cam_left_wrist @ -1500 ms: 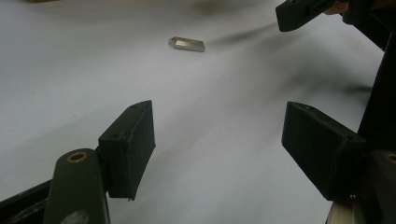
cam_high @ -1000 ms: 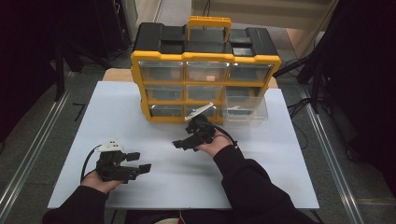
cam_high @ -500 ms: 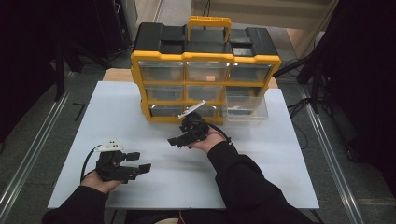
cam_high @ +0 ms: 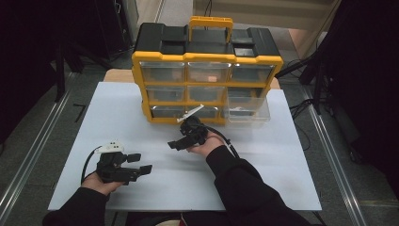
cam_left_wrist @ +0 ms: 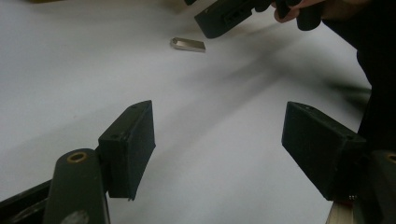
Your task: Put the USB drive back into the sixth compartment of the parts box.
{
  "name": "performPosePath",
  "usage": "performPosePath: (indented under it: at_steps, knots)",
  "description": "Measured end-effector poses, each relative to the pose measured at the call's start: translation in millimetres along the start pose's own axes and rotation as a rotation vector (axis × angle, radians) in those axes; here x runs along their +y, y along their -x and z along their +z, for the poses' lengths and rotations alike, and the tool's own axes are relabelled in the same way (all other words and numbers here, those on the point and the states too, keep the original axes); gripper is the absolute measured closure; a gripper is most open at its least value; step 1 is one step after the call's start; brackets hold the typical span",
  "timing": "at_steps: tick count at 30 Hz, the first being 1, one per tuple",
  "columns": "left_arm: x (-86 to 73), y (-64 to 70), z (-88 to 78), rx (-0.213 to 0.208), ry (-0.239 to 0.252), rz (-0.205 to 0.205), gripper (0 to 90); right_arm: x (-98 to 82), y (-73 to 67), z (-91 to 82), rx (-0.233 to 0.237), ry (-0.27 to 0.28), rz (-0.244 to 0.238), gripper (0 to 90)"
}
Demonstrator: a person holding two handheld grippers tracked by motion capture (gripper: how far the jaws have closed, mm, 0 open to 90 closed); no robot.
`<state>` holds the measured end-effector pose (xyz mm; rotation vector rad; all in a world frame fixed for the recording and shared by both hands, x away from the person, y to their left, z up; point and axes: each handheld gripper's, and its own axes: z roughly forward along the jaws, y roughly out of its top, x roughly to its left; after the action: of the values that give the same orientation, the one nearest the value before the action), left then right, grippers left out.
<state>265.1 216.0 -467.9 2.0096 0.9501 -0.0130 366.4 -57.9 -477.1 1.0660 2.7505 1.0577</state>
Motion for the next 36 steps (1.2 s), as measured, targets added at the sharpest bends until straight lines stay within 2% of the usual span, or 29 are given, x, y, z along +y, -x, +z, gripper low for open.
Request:
performPosePath:
  at_steps: [2, 5, 8, 10, 11, 12, 14, 15, 19, 21, 23, 30, 33, 36]
  knots:
    - [-0.1, 0.2, 0.0, -0.001, 0.0, -0.001, 26.8, -0.2, -1.8, 1.7, 0.0, 0.002, 0.011, 21.5]
    - [-0.2, 0.1, 0.5, -0.003, 0.0, 0.0, 26.8, -3.0, -3.9, 8.1, 0.0, -0.029, 0.008, 22.6]
    - [0.0, 0.2, 0.6, -0.004, -0.005, 0.001, 26.8, -5.2, -4.6, 11.3, -0.012, -0.048, -0.014, 23.0]
    - [-0.1, 0.4, 0.6, -0.003, -0.005, 0.003, 26.8, -6.9, -5.5, 13.0, -0.011, -0.037, -0.011, 25.7]
    - [-0.1, 0.3, 0.6, -0.003, -0.006, 0.002, 26.8, -8.0, -3.9, 13.3, -0.023, -0.04, -0.028, 26.5]
    - [-0.1, 0.3, 0.8, -0.003, -0.004, 0.002, 26.8, -8.8, -4.7, 14.6, -0.023, -0.031, -0.012, 27.0]
    - [-0.2, 0.3, 0.6, -0.003, -0.003, 0.001, 26.8, -11.2, -3.4, 16.9, -0.032, -0.036, -0.012, 27.7]
    - [-0.2, 0.2, 0.6, -0.004, -0.004, 0.001, 26.8, -12.6, -2.6, 17.6, -0.04, -0.041, -0.028, 29.0]
    - [-0.1, 0.1, 0.9, -0.002, -0.005, 0.003, 26.8, -15.6, -6.2, 17.5, -0.086, -0.027, -0.066, 36.9]
    - [-0.1, 0.1, 0.8, -0.003, -0.006, 0.002, 26.8, -16.8, -9.3, 17.8, -0.126, -0.026, -0.101, 43.5]
    - [-0.2, 0.1, 0.7, -0.003, -0.004, 0.002, 26.8, -17.3, -12.5, 18.3, -0.159, -0.032, -0.129, 46.1]
    - [-0.1, 0.7, 0.4, -0.004, -0.005, 0.002, 26.8, -18.3, -14.6, 17.3, -0.147, -0.025, -0.12, 67.9]
    - [-0.1, 0.7, 0.2, -0.005, -0.003, 0.001, 26.8, -18.5, -12.8, 16.6, -0.143, -0.023, -0.116, 74.3]
    - [-0.2, 0.7, 0.3, -0.002, -0.003, 0.001, 26.8, -19.3, -11.2, 16.4, -0.138, -0.015, -0.103, 76.0]
